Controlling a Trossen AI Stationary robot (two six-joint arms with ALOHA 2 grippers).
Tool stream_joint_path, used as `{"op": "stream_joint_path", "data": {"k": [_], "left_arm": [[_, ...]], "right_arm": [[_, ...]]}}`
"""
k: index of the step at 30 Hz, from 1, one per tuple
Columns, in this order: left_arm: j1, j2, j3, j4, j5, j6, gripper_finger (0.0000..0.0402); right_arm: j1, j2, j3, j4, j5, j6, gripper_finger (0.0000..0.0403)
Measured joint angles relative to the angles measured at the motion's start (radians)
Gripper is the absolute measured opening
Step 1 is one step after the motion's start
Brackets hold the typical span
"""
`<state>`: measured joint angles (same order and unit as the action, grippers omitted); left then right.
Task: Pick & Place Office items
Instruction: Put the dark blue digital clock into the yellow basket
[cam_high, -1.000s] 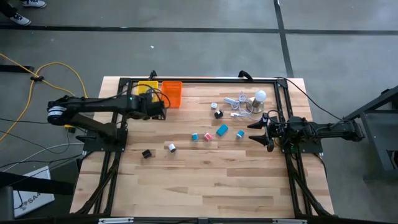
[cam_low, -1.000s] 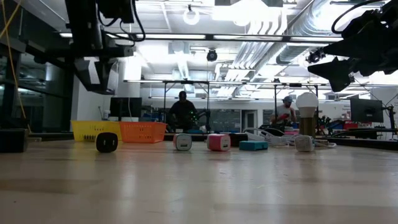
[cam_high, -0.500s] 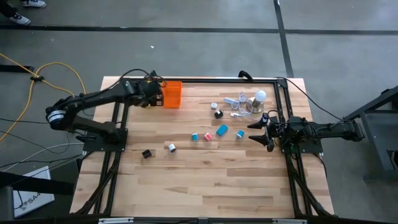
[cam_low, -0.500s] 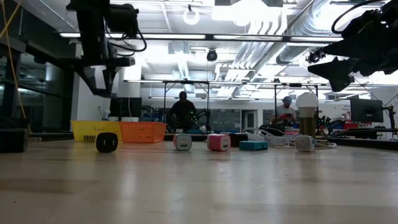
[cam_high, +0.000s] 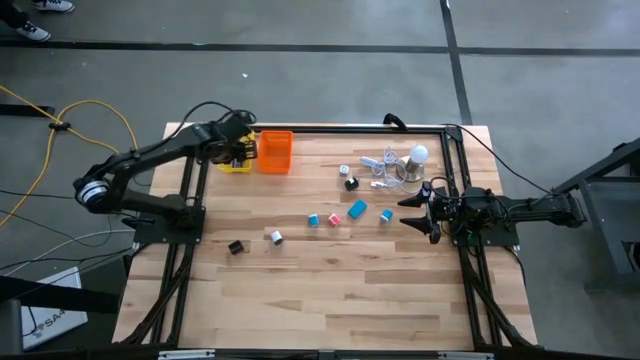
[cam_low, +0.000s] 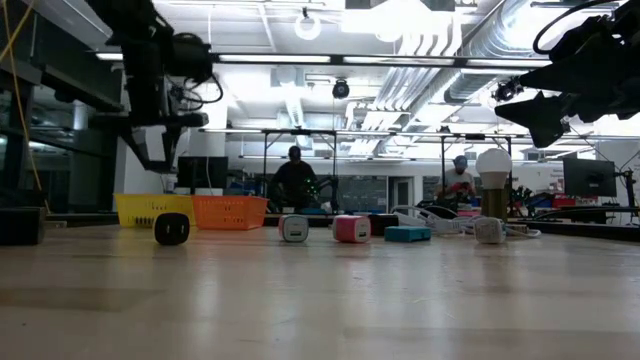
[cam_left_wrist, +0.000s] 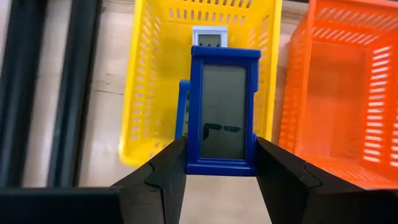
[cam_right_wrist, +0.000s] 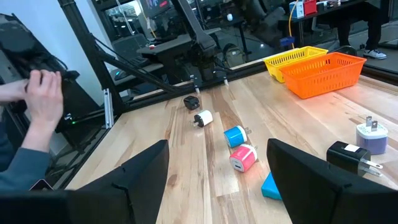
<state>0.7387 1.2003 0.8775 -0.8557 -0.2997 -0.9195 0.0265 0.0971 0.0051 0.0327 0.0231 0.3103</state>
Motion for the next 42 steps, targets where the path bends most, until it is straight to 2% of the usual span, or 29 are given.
{"op": "stream_joint_path", "data": {"k": [9,14,35,42], "left_arm": [[0.106,0.0,-0.122,0.208,0.085,0.102,0.016],[0.138,0.0,-0.129,0.213,0.099,0.14,0.016],[0.138,0.001,-0.129,0.236,0.099,0.165,0.016],[0.138,0.079,-0.129,0.25,0.112,0.165,0.016]], "right_arm": [[0.0,0.0,0.0,0.0,0.0,0.0,0.0259],[0.0,0.0,0.0,0.0,0.0,0.0,0.0259],[0.0,0.0,0.0,0.0,0.0,0.0,0.0259],[0.0,0.0,0.0,0.0,0.0,0.0,0.0259]]}}
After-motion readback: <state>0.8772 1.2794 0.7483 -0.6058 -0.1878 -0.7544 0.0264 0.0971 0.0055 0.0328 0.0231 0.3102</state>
